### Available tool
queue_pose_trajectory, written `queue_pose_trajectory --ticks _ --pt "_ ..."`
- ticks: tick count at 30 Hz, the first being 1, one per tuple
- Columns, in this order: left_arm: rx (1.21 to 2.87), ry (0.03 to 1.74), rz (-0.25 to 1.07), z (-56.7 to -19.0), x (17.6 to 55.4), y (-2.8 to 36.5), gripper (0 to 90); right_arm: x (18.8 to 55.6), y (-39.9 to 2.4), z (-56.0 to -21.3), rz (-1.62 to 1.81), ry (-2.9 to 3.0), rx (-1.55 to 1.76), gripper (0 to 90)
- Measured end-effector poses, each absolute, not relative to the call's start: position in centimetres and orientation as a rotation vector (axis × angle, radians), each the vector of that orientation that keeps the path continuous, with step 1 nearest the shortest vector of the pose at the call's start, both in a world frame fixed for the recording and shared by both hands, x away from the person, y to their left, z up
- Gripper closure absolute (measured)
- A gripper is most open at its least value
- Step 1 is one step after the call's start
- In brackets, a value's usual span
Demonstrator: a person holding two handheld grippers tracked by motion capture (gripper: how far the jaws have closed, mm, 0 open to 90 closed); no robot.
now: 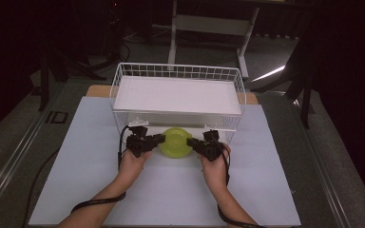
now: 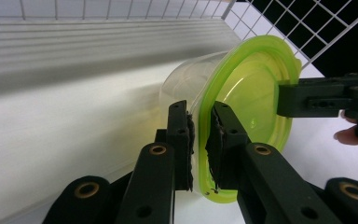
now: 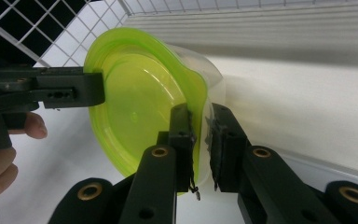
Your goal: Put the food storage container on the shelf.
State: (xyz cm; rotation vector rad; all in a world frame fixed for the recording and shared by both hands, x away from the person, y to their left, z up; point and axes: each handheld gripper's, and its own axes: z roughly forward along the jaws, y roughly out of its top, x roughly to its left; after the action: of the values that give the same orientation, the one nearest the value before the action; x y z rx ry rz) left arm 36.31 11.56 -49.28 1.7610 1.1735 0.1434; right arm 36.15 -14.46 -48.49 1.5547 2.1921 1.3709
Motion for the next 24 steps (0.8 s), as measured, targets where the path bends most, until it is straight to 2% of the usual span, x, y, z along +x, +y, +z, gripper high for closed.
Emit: queue_pose_trajectory --ticks 12,19,24 --pt "1.702 1.196 0.066 -49.3 38.1 11.8 79.9 37.1 -14.6 -48.9 1.433 2.135 1.563 78.4" --pt "1.673 1.159 0.069 -49.8 39.1 12.2 78.9 37.6 -14.4 -48.9 1.435 2.077 1.557 76.4" --pt "1.66 1.199 0.103 -49.7 39.4 11.8 77.3 37.9 -14.3 -49.1 1.412 2.041 1.533 74.0"
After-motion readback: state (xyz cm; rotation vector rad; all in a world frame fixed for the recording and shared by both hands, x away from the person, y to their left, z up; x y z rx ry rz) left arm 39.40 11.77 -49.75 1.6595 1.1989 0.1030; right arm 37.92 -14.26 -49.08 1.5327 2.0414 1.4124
